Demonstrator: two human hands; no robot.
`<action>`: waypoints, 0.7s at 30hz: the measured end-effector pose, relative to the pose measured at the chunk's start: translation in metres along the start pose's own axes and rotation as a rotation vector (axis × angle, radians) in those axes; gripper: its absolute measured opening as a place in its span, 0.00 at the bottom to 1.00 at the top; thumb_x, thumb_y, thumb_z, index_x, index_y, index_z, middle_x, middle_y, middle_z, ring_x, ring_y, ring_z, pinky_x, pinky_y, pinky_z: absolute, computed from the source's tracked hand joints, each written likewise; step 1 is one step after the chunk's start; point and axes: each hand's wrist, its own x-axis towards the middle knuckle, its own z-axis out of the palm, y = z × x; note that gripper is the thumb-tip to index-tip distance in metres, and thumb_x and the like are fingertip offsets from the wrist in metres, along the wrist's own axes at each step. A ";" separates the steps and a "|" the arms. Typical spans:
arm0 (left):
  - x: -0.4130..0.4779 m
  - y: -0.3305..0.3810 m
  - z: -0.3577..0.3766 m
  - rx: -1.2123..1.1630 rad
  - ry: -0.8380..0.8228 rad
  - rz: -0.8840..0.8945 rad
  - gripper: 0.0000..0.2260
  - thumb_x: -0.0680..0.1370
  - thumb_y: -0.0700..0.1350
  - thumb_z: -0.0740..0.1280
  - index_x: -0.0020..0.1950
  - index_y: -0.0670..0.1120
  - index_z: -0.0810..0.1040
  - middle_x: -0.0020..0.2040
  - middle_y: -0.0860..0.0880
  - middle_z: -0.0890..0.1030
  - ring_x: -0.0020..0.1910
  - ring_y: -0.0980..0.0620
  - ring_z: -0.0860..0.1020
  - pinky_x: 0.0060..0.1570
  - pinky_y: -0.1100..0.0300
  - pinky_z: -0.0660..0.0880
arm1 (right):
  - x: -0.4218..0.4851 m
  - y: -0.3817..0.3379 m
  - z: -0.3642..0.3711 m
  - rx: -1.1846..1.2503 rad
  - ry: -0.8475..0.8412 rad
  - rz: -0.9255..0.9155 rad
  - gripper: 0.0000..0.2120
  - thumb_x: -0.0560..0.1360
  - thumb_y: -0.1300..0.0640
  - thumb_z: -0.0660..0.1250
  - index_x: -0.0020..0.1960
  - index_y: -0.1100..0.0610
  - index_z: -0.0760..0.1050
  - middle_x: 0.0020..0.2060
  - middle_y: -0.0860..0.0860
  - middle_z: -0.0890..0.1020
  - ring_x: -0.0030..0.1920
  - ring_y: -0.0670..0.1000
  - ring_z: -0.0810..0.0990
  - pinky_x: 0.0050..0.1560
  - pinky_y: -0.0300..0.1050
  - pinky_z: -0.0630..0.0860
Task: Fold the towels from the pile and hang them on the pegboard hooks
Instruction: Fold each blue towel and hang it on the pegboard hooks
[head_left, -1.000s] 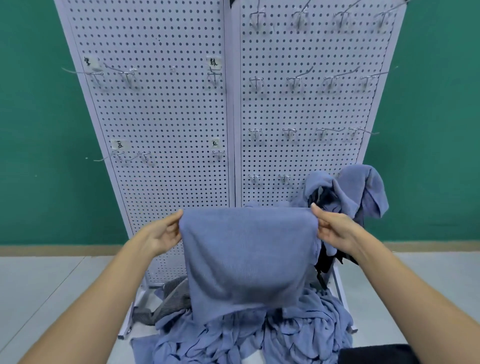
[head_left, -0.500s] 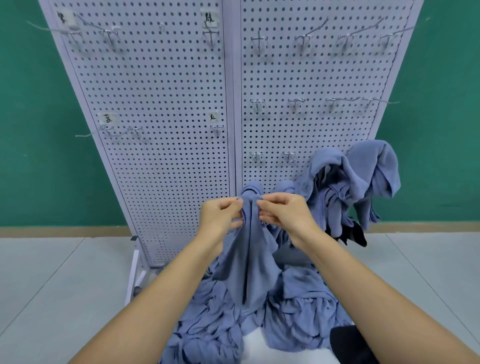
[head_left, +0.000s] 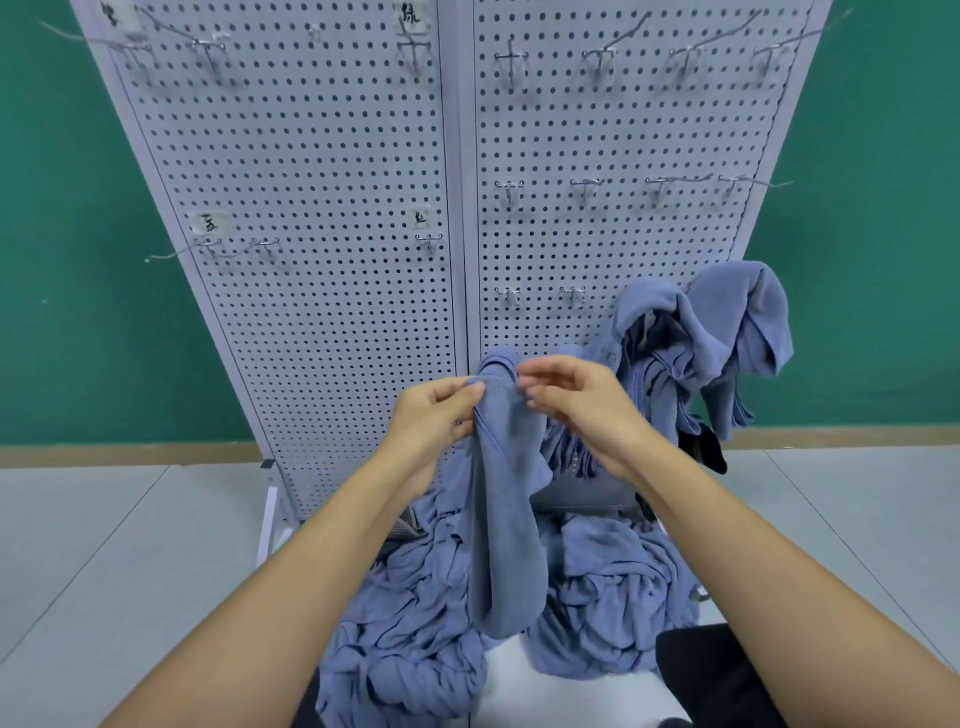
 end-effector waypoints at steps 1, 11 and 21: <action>0.001 0.001 -0.002 -0.002 -0.040 -0.006 0.05 0.79 0.40 0.65 0.48 0.44 0.81 0.31 0.55 0.80 0.33 0.60 0.78 0.42 0.65 0.76 | 0.002 0.000 -0.008 -0.117 0.024 -0.045 0.12 0.75 0.66 0.67 0.55 0.53 0.78 0.51 0.50 0.81 0.50 0.45 0.78 0.50 0.35 0.76; 0.001 0.004 -0.022 -0.015 -0.288 0.017 0.09 0.81 0.39 0.58 0.51 0.42 0.78 0.41 0.49 0.80 0.41 0.54 0.75 0.45 0.60 0.71 | 0.009 0.013 -0.022 -0.486 -0.287 -0.024 0.17 0.70 0.53 0.75 0.56 0.50 0.77 0.50 0.36 0.78 0.53 0.37 0.74 0.57 0.36 0.67; 0.003 -0.010 -0.022 0.395 -0.170 0.094 0.11 0.70 0.46 0.76 0.50 0.51 0.81 0.46 0.53 0.83 0.44 0.60 0.80 0.45 0.67 0.75 | 0.013 0.012 -0.014 -0.461 -0.225 -0.095 0.09 0.70 0.56 0.76 0.41 0.60 0.78 0.34 0.47 0.79 0.34 0.40 0.74 0.38 0.32 0.69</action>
